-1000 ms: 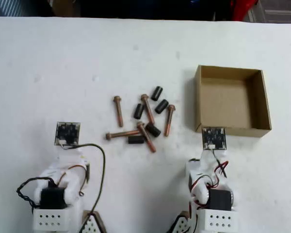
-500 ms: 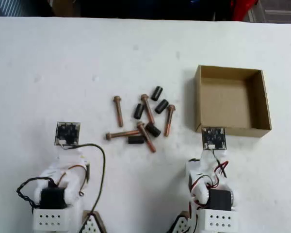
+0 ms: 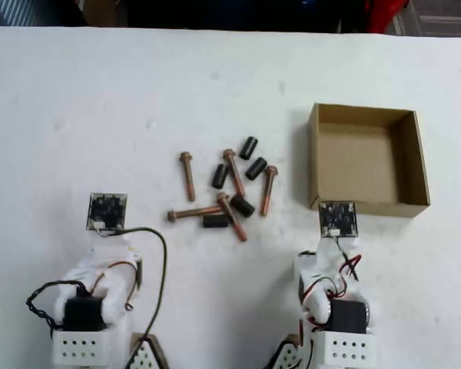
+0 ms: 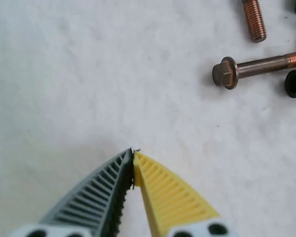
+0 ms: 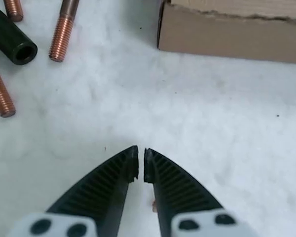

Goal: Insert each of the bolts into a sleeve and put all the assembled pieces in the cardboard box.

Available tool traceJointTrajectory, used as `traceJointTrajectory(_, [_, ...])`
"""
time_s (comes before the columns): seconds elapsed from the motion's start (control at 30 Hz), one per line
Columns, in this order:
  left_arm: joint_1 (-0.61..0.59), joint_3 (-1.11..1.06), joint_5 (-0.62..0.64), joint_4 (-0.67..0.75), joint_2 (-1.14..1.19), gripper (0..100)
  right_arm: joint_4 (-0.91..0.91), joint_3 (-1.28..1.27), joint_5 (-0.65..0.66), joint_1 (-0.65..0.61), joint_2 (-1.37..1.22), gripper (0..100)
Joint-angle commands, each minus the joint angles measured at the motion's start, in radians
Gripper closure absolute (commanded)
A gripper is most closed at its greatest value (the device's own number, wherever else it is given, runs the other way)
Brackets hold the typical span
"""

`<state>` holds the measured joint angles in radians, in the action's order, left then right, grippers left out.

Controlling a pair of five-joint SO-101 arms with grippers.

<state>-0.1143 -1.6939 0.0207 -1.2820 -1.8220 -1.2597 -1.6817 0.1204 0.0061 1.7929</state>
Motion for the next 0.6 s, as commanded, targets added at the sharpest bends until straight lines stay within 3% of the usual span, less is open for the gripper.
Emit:
traceJointTrajectory(0.0, [-0.001, 0.002, 0.005, 0.0, -0.005, 97, -0.007, -0.009, 0.012, -0.005, 0.005, 98.1])
traceJointTrajectory(0.57, [0.002, 0.002, 0.002, 0.008, -0.005, 98, -0.004, -0.009, 0.012, -0.008, 0.005, 98.1])
